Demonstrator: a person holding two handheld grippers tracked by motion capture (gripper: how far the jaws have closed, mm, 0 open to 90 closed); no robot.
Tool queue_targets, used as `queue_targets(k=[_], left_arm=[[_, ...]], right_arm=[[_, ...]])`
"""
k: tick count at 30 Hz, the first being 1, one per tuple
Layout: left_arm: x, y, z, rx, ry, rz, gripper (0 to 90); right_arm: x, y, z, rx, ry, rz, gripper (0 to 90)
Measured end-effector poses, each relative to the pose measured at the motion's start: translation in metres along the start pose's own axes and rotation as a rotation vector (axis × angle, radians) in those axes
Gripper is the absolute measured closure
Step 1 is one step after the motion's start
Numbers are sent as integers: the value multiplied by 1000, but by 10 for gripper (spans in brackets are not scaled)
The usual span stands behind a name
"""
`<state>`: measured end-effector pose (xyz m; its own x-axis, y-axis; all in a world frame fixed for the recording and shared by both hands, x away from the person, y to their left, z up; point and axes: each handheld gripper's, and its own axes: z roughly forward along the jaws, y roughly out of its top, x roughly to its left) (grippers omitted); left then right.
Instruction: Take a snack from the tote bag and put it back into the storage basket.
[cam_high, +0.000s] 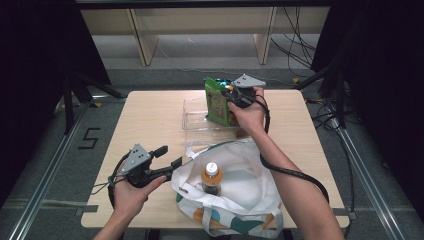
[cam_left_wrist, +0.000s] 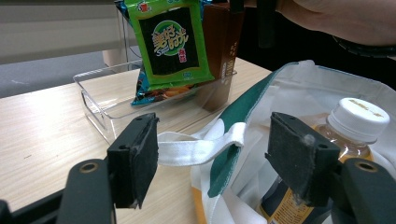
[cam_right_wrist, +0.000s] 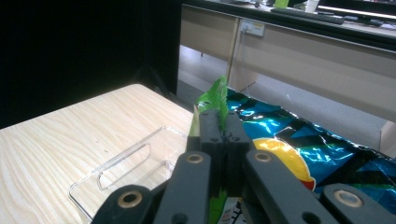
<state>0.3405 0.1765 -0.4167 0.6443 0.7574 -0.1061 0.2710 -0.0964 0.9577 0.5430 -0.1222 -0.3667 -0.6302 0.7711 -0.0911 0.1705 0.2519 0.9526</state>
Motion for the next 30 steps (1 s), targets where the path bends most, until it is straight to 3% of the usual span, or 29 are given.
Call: queue_targets(k=[6, 8, 10, 12, 13, 16, 18, 21, 24, 30], left_arm=[[0, 0, 0, -1, 0, -2, 329], [0, 0, 0, 0, 0, -1, 329], [0, 0, 0, 0, -1, -2, 330], [0, -1, 0, -1, -2, -2, 329], [0, -1, 0, -1, -3, -4, 329], [0, -1, 1, -1, -4, -1, 329], [0, -1, 1, -11, -14, -5, 329], [0, -1, 1, -11, -12, -6, 329], [0, -1, 1, -12, -13, -6, 329], [0, -1, 0, -3, -3, -3, 329]], right_arm=[[2, -2, 2, 22, 5, -4, 900], [1, -3, 4, 10, -3, -33, 900], [2, -4, 3, 38, 9, -21, 897], [2, -3, 4, 30, -1, -67, 895], [4, -3, 3, 47, 2, -43, 895], [2, 0, 2, 69, 0, -67, 896], [6, 0, 2, 79, -11, -37, 898], [4, 1, 1, 94, -6, -73, 898], [5, 1, 1, 95, -11, -52, 898], [4, 1, 1, 105, -6, -74, 900]])
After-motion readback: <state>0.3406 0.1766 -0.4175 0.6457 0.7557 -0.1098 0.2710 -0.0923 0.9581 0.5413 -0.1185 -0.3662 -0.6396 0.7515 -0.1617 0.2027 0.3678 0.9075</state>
